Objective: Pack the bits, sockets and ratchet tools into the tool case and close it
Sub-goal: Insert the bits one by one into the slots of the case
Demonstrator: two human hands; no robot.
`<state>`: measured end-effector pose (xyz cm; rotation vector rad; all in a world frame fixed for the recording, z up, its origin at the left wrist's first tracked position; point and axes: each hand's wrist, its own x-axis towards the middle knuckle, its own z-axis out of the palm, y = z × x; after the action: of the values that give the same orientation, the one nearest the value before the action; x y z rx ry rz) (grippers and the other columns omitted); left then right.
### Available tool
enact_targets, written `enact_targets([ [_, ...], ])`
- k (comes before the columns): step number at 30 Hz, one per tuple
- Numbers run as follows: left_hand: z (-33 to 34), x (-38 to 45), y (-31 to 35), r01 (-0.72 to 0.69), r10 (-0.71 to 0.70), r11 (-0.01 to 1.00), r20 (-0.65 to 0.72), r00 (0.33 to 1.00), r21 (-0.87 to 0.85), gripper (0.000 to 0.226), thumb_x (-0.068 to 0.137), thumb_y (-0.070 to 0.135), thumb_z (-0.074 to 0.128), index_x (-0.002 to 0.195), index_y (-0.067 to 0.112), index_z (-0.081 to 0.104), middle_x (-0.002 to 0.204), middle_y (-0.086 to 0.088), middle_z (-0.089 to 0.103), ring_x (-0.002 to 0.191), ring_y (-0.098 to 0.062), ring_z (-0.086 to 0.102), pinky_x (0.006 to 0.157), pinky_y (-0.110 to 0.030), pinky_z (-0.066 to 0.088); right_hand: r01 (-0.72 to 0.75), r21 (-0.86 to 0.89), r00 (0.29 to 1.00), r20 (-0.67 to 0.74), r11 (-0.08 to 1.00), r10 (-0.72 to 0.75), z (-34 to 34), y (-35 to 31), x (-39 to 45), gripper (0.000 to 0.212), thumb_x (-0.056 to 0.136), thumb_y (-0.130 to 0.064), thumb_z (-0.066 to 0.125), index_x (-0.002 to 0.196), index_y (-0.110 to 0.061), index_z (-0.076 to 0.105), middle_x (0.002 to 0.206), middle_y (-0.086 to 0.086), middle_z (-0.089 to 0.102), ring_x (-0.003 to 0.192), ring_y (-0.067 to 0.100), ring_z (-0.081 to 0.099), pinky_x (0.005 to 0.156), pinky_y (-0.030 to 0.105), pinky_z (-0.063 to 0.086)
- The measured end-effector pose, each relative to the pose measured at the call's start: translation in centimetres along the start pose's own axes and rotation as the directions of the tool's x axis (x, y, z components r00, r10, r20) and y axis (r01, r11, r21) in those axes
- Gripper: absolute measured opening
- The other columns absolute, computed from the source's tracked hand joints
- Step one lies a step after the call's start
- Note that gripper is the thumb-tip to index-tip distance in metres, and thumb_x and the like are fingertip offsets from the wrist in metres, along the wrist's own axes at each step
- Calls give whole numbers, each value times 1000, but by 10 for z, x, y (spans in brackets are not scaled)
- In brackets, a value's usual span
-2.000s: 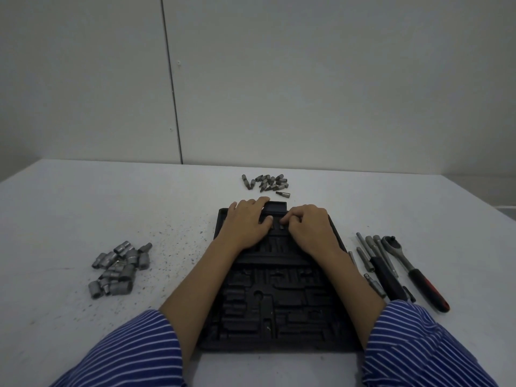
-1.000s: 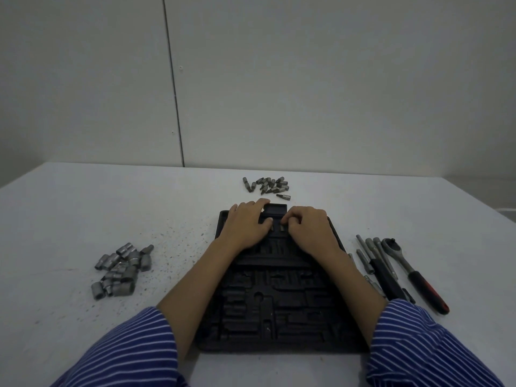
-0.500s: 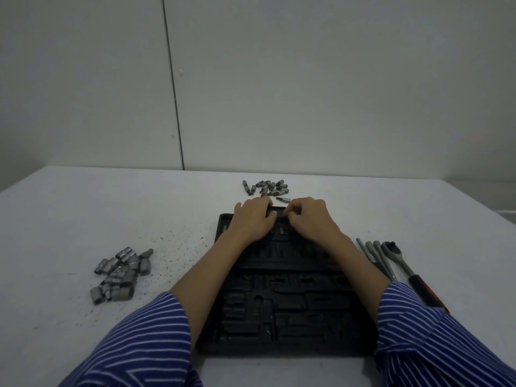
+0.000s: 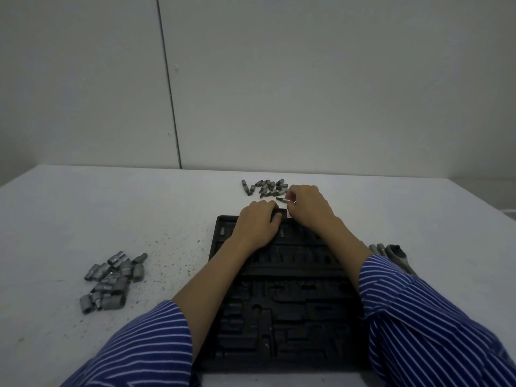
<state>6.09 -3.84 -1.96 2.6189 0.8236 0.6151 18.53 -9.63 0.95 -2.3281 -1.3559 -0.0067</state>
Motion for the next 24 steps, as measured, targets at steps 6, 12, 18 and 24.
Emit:
enact_targets([
  [6, 0, -3, 0, -15, 15, 1000, -4, 1000, 19, 30, 97, 26, 40, 115, 8, 57, 109, -12, 60, 103, -28, 52, 87, -40, 41, 2, -20, 1000, 10, 1000, -2, 13, 6, 11, 25, 87, -10, 55, 112, -6, 60, 116, 13, 60, 109, 28, 53, 88, 35, 44],
  [12, 1, -3, 1, -20, 20, 999, -3, 1000, 41, 30, 97, 26, 39, 115, 8, 56, 109, -12, 60, 102, -28, 51, 86, -42, 41, 5, 33, 1000, 6, 999, -5, 18, 4, 14, 24, 88, -11, 56, 110, -7, 65, 109, 15, 65, 100, 30, 58, 85, 37, 49],
  [18, 0, -4, 2, -13, 12, 999, 4, 1000, 47, 31, 97, 26, 38, 116, 9, 55, 110, -11, 59, 103, -27, 51, 87, -41, 41, -9, 21, 1000, -17, 1000, 9, 21, 3, 13, 10, 89, -12, 57, 96, -10, 64, 103, 13, 64, 93, 28, 59, 74, 30, 44],
  [24, -2, -3, 2, -9, 8, 999, 24, 1000, 43, 31, 97, 27, 38, 117, 10, 55, 111, -11, 59, 104, -27, 51, 85, -39, 42, -46, 35, 999, 5, 998, 46, 13, 3, 9, 4, 87, -17, 59, 90, -15, 61, 104, 12, 63, 94, 28, 59, 73, 29, 43],
])
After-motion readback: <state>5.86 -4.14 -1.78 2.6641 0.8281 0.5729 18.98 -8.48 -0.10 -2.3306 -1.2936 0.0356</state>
